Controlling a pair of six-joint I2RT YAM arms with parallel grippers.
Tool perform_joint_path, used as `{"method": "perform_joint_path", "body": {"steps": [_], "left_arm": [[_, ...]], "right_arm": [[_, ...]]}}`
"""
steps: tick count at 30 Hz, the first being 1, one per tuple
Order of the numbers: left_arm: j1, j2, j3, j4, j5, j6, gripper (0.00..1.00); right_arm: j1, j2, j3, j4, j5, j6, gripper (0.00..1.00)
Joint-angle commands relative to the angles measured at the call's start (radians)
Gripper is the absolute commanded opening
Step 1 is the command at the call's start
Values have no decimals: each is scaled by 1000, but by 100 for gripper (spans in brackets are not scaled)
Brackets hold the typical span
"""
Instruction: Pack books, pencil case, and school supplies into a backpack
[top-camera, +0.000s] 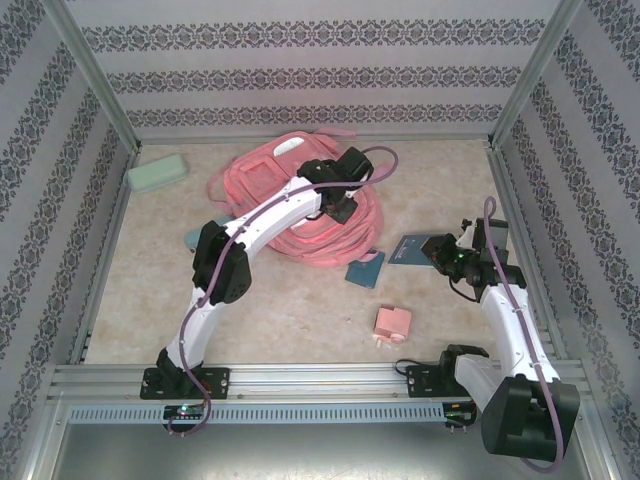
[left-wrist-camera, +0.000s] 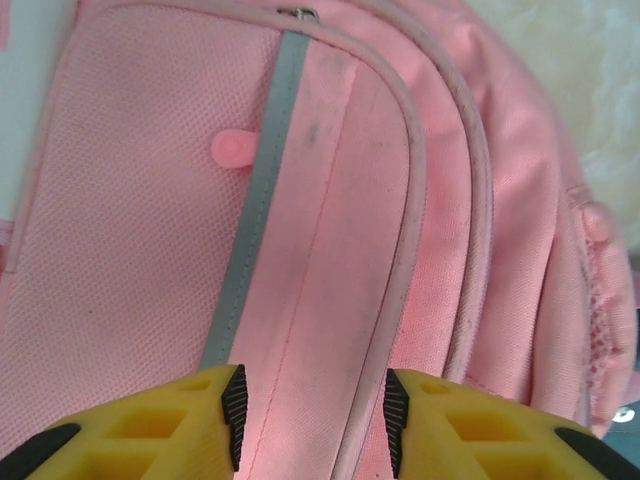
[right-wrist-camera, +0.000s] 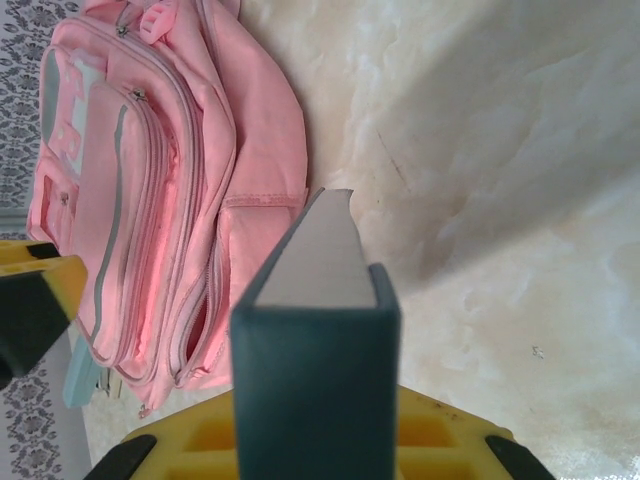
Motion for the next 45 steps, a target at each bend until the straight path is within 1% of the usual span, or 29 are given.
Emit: {"method": "perform_joint_path", "body": {"steps": [1,3,6,8,9,10,11,14,15,20,24,28,30,33,37,41,45], "left_arm": [[-9,48,-7,-50,-10,87,46],[-8,62,-9,-52,-9,100,48],[-3,87,-9,-51,-43,108,48],[0,101,-11,-48,-63,112,47],[1,109,-10,-48,-74,116,44],[0,112,-13,-46,-83,117,40],[1,115,-16,-43,-92,116,32],[0,98,-20,-36,-93,106,4],[1,83,-21,-29,-93,103,0],[3,3,-1,1,-108,81,0],[23,-51,72,-13,-72,34,0],[57,-103,127,-9,-19,-14,0],[79,-128,143,0,17,-44,0],[117,-157,159,13,78,-89,0],[172,-185,162,35,152,-147,0],[205,-177,194,28,193,-172,0],[226,-172,207,36,227,-199,0]], "right_arm": [[11,-18,17,26,-16,16,0],[13,-19,15,25,-14,18,0],[14,-22,13,26,-17,22,0],[17,-24,12,29,-18,28,0],[19,-22,12,32,-20,31,0],[20,-22,10,36,-21,36,0],[22,-21,9,41,-25,39,0],[28,-17,10,53,-30,52,0],[31,-18,13,56,-32,56,0],[38,-10,27,91,-49,91,0],[55,7,32,170,-84,149,0],[77,35,16,324,-117,240,0],[102,60,6,431,-125,303,0],[160,115,20,526,-98,351,0],[256,226,60,652,-38,400,0],[348,370,149,754,11,440,0],[425,513,246,845,110,492,0]]}}
